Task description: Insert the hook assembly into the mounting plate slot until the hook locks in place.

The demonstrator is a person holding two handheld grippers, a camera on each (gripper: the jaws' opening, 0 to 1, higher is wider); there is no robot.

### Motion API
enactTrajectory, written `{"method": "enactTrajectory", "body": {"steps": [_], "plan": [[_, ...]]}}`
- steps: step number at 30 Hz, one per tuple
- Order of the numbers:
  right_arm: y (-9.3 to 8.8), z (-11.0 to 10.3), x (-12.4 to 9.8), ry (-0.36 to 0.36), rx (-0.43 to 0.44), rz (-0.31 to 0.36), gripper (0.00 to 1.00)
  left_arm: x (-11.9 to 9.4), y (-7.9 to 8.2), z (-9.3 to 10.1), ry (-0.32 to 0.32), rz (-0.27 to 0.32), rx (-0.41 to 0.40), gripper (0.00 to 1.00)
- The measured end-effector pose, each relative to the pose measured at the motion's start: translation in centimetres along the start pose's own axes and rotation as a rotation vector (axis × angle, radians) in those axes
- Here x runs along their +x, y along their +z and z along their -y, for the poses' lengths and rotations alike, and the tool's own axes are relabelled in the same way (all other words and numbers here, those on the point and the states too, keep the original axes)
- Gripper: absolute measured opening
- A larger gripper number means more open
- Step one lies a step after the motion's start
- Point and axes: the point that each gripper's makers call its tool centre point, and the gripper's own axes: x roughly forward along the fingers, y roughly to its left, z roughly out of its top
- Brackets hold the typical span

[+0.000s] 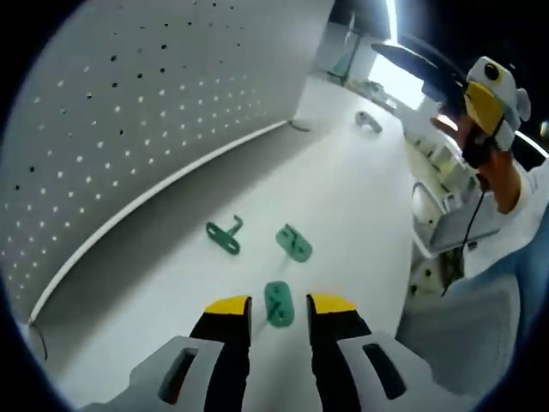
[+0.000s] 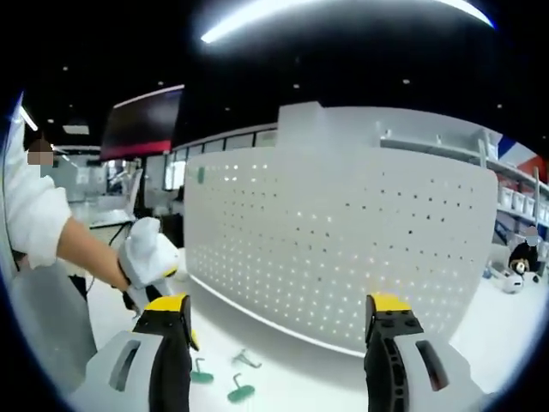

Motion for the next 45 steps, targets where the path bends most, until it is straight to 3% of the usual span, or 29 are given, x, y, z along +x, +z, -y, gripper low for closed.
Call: {"method": "enactTrajectory", "body": {"steps": [15, 33, 45], "plan": [[-1.7, 1.3, 0.5, -0.007, 0.036, -0.022, 0.84, 2.6, -0.8, -0.2, -0.055, -0.113, -0.012, 0.18], [-2.4, 1.9, 0.5, -0.018, 0.061, -0.024, 0.83, 3.1, -1.1, -0.1, -0.056, -0.199, 0.030, 0.09], [-2.5, 2.0, 0.0, -0.024, 0.057, -0.029, 0.83, 3.1, -1.6, 0.1, -0.055, -0.227, 0.066, 0.04]]}}
